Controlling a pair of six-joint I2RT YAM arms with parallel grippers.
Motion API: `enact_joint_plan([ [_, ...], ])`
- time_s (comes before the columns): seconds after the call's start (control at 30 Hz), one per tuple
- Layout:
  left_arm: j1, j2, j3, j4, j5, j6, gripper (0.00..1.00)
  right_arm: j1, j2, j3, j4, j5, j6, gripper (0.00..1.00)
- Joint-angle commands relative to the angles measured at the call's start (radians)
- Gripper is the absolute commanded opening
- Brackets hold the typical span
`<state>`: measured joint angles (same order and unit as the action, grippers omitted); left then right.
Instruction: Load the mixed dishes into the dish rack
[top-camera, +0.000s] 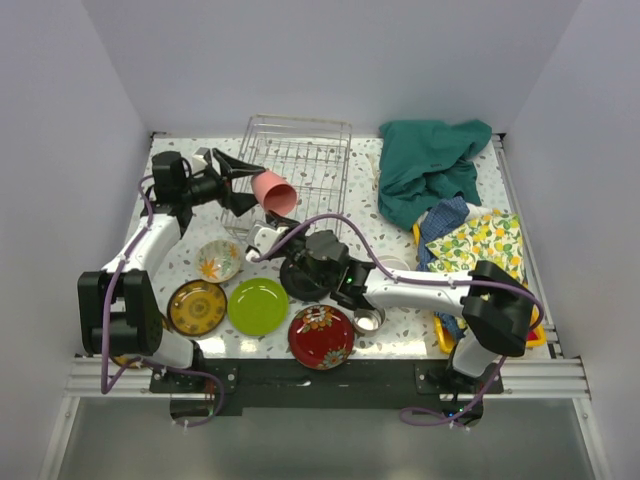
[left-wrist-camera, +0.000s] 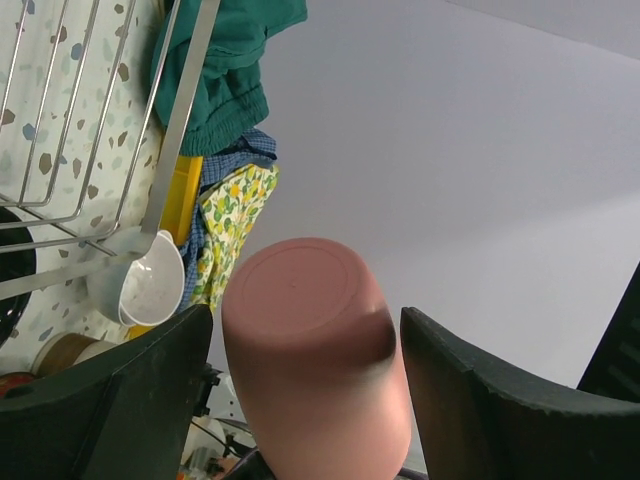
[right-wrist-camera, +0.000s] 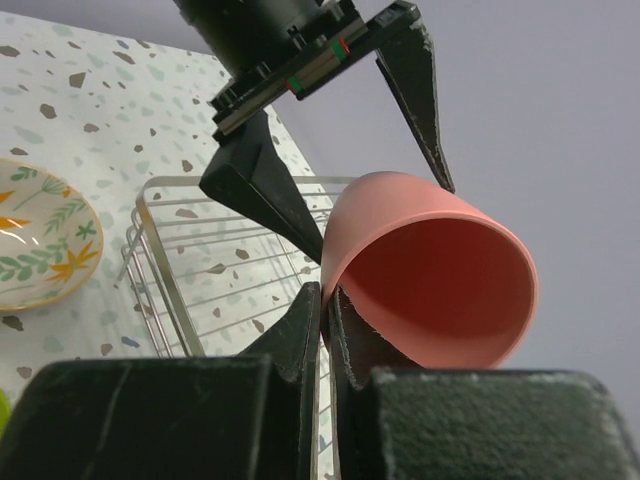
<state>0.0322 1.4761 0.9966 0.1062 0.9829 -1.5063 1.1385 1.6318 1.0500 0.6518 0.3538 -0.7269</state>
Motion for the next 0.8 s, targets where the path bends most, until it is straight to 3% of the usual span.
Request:
enact_joint_plan([
  [0.0,-0.003,0.004,0.045,0.026,-0.001,-0.029,0.79,0.015,0.002,0.048,0.068,-0.026,-0.006,0.00],
  [0.33,-0.005,0.016,0.062,0.043,0.003,-0.029,0.61,0.020,0.042,0.067,0.019,0.007,-0.026,0.00],
  [0.43,-0.002,0.018,0.073,0.041,-0.004,-0.020,0.49,0.021,0.056,0.074,-0.023,0.013,-0.039,0.00],
  [0.47,0.001,0.021,0.077,0.041,-0.015,-0.014,0.37,0.021,0.057,0.082,-0.065,0.011,-0.037,0.00],
  [0.5,0.003,0.024,0.091,0.036,-0.021,0.006,0.31,0.021,0.056,0.087,-0.095,0.007,-0.032,0.01],
  [0.53,0.005,0.027,0.099,0.041,-0.023,0.015,0.27,0.021,0.053,0.091,-0.122,-0.002,-0.026,0.07],
  [0.57,0.009,0.036,0.105,0.049,-0.026,0.018,0.19,0.023,0.048,0.100,-0.153,-0.007,-0.013,0.20],
  [0.63,0.012,0.047,0.126,0.055,-0.032,0.044,0.10,0.021,0.023,0.111,-0.256,-0.027,0.012,0.32],
  [0.67,0.017,0.058,0.135,0.059,-0.041,0.061,0.00,0.021,0.013,0.129,-0.352,-0.039,0.030,0.38],
  [0.7,0.020,0.065,0.152,0.069,-0.044,0.101,0.00,0.021,0.001,0.139,-0.400,-0.047,0.038,0.48],
  [0.77,0.026,0.096,0.186,0.107,-0.044,0.147,0.00,0.021,-0.050,0.153,-0.543,-0.076,0.076,0.54],
])
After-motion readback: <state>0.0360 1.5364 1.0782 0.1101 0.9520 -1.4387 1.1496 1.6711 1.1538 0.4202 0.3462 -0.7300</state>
